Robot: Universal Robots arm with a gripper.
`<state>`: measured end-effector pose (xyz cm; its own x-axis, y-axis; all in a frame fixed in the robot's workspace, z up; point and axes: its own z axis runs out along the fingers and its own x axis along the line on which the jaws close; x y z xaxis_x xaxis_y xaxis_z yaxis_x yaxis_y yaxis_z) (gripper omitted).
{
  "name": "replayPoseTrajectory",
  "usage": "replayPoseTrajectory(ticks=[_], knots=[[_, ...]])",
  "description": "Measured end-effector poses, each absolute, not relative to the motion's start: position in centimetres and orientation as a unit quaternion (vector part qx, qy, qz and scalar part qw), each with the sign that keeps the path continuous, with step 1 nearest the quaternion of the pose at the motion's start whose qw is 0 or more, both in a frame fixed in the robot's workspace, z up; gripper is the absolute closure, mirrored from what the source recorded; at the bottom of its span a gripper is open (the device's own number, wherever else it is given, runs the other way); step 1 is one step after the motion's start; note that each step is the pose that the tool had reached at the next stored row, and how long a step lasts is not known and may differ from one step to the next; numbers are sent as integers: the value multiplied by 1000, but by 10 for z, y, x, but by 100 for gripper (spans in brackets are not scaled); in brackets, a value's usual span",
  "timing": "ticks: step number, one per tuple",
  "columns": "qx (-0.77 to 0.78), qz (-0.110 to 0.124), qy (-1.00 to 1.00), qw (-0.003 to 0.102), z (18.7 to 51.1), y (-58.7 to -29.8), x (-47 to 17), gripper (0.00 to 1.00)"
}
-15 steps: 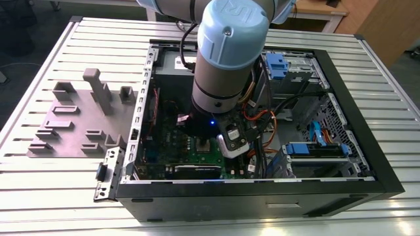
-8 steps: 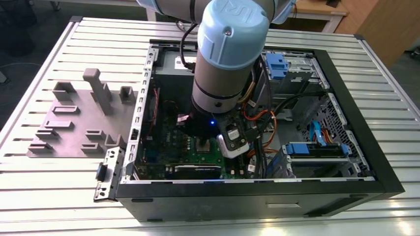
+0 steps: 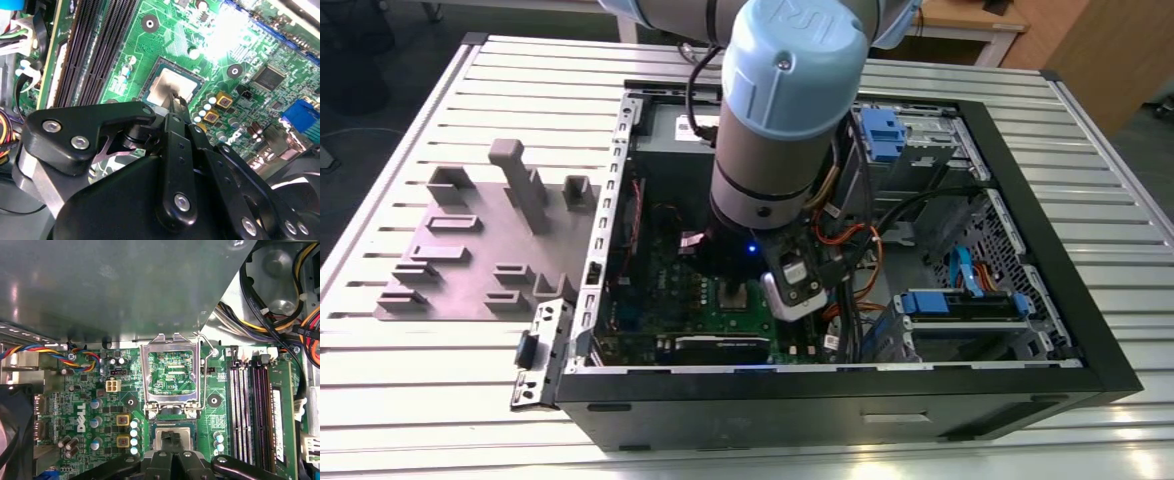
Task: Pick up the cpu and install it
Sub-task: 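Close the cpu cover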
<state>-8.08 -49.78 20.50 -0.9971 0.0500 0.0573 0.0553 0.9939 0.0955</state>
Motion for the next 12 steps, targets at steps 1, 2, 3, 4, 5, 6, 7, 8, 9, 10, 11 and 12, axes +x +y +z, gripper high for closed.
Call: replayPoseTrajectory(ticks=[1,2,3,4,5,6,7,8,9,10,11,12], knots=[[-26,-49,-998,27,206,-498,-81,89],[-26,-49,-998,27,208,-498,-81,89],[-26,-49,-998,27,210,-498,-81,89],[-26,-49,-998,27,212,-498,-81,89],[-26,-49,-998,27,214,-498,-81,89],[-26,-49,-998,27,216,-498,-81,89],[-26,-49,-998,27,218,-498,-81,89],[-26,-48,-998,27,220,-498,-81,89],[-26,-48,-998,27,222,-498,-81,89],[-26,-48,-998,27,225,-498,-81,89],[-26,-48,-998,27,228,-498,-81,89],[-26,-48,-998,27,230,-498,-81,89]])
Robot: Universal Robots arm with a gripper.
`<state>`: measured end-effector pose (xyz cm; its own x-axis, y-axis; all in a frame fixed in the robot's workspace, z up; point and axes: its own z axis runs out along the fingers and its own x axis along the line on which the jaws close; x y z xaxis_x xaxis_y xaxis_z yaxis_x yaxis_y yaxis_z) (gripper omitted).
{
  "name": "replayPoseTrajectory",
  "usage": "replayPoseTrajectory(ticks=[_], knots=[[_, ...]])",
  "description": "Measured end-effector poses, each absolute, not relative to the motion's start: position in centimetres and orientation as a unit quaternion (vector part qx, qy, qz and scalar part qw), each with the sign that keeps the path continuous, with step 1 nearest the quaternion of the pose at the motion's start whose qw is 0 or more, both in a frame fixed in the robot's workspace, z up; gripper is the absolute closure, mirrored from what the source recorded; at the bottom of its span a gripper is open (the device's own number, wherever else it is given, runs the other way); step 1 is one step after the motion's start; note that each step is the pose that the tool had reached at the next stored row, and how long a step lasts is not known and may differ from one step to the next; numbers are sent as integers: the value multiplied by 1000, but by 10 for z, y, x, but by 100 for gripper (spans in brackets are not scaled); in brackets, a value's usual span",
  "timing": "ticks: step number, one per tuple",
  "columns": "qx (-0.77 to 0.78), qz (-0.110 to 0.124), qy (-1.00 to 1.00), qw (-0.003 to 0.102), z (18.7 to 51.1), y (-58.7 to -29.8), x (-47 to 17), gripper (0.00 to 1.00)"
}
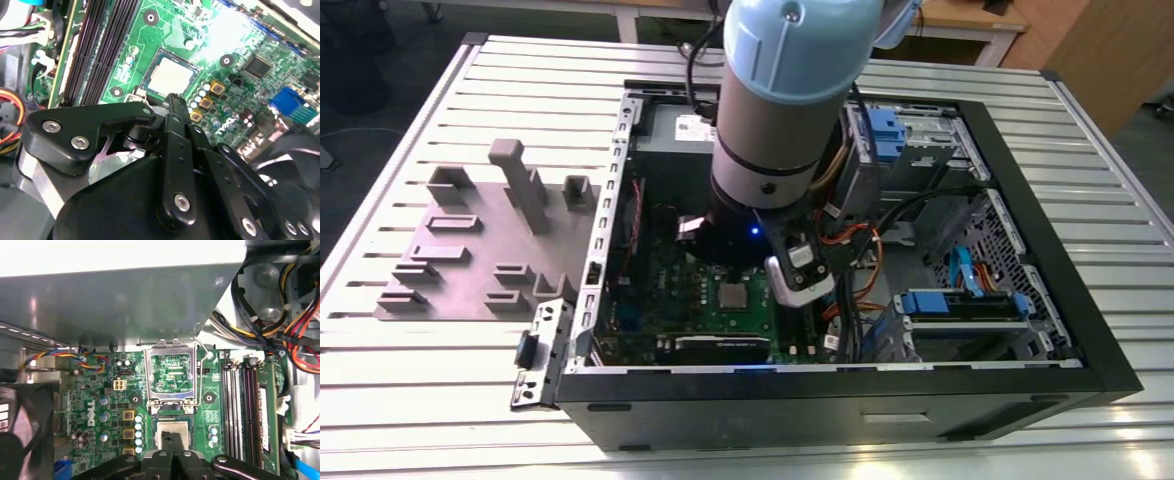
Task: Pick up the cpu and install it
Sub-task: 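Close the cpu cover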
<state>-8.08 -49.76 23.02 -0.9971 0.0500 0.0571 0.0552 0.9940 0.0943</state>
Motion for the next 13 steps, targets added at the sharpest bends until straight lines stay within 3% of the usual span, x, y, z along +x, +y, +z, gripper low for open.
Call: replayPoseTrajectory(ticks=[13], knots=[[-10,-47,-998,28,246,-497,-81,89]])
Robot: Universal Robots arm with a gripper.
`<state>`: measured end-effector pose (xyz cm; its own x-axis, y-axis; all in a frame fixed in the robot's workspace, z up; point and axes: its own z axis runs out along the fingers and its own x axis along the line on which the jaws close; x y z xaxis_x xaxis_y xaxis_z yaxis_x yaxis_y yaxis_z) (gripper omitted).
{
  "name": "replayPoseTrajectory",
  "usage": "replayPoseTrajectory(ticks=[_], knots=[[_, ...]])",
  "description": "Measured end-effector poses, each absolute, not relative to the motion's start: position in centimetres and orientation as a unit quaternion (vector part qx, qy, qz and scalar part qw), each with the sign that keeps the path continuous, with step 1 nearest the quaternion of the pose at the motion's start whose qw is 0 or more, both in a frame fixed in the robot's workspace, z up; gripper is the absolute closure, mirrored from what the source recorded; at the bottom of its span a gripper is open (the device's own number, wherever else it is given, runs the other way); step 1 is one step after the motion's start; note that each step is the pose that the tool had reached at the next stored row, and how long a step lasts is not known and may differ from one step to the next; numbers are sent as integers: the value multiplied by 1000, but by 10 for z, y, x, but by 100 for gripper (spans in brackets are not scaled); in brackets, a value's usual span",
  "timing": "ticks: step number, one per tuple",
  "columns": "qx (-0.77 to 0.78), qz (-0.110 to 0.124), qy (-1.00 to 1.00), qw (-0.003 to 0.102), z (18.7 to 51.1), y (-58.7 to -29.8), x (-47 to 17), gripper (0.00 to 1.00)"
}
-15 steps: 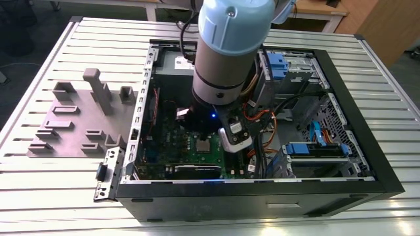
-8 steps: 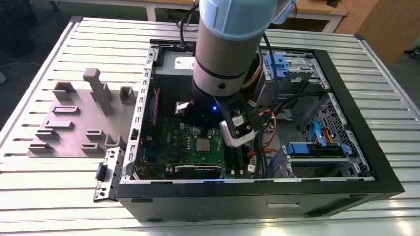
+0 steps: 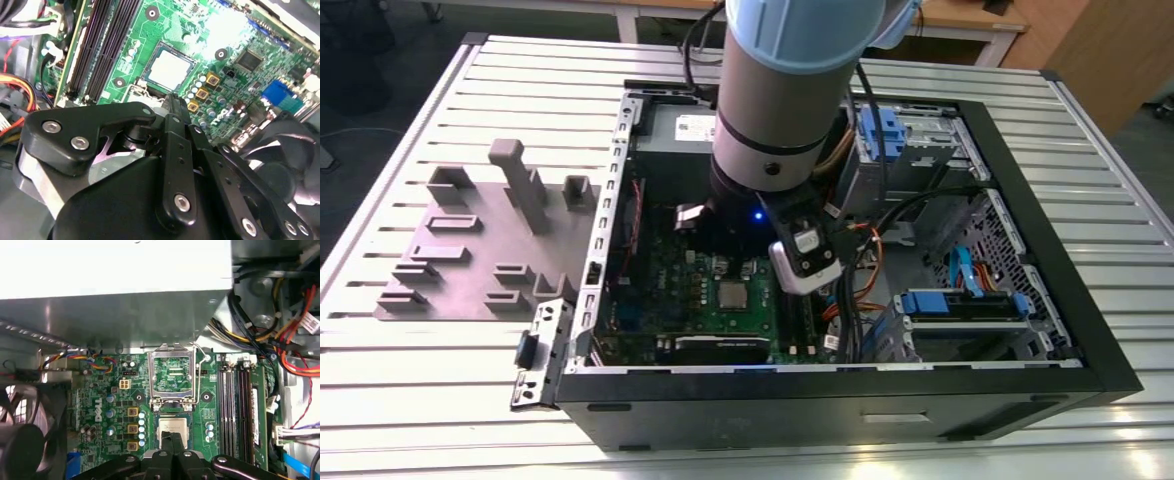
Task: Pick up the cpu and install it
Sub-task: 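Close the cpu cover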
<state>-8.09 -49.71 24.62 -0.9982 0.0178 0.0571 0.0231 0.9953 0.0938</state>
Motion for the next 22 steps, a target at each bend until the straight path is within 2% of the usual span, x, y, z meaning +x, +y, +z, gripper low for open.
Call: replayPoseTrajectory(ticks=[8,13,22], knots=[[58,-45,-997,31,246,-497,-81,89],[75,-45,-996,26,246,-497,-81,89],[78,-45,-996,26,246,-497,-81,89]])
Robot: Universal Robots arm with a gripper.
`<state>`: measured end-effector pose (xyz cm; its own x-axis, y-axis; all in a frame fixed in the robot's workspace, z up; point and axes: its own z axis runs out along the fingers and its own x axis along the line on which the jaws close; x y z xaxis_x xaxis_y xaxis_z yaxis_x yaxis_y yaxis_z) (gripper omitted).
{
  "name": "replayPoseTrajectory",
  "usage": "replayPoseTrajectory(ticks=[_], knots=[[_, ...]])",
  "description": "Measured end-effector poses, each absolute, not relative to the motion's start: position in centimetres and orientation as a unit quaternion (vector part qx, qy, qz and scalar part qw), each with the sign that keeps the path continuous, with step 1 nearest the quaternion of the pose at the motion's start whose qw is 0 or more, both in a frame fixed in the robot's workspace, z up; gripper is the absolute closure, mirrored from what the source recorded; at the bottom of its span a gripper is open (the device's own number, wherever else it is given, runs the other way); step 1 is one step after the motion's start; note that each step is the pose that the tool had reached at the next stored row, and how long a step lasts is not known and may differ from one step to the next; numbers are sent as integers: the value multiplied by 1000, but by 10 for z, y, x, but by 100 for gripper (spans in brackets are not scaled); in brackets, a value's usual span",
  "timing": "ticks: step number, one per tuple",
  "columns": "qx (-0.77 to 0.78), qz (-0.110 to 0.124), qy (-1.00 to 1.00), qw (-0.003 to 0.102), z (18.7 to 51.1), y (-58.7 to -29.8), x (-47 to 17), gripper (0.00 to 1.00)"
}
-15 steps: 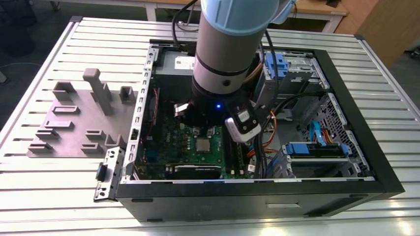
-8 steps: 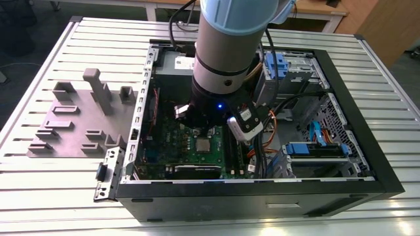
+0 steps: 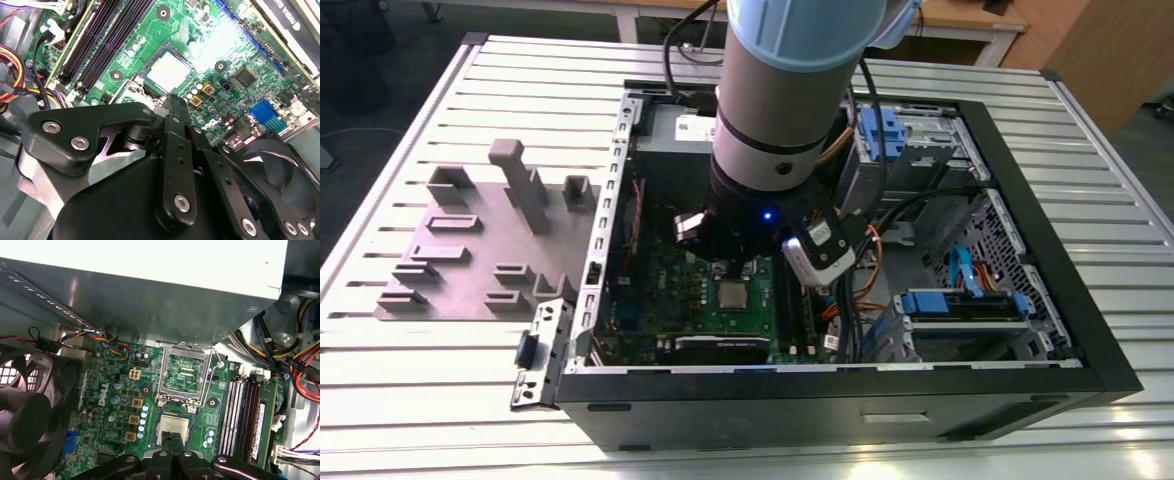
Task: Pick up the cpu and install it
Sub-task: 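Close the cpu cover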
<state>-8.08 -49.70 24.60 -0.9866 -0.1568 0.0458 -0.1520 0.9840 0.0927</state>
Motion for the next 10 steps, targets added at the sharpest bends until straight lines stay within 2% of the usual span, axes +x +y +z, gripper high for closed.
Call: replayPoseTrajectory(ticks=[10], knots=[[79,-44,-996,27,246,-498,-81,89]])
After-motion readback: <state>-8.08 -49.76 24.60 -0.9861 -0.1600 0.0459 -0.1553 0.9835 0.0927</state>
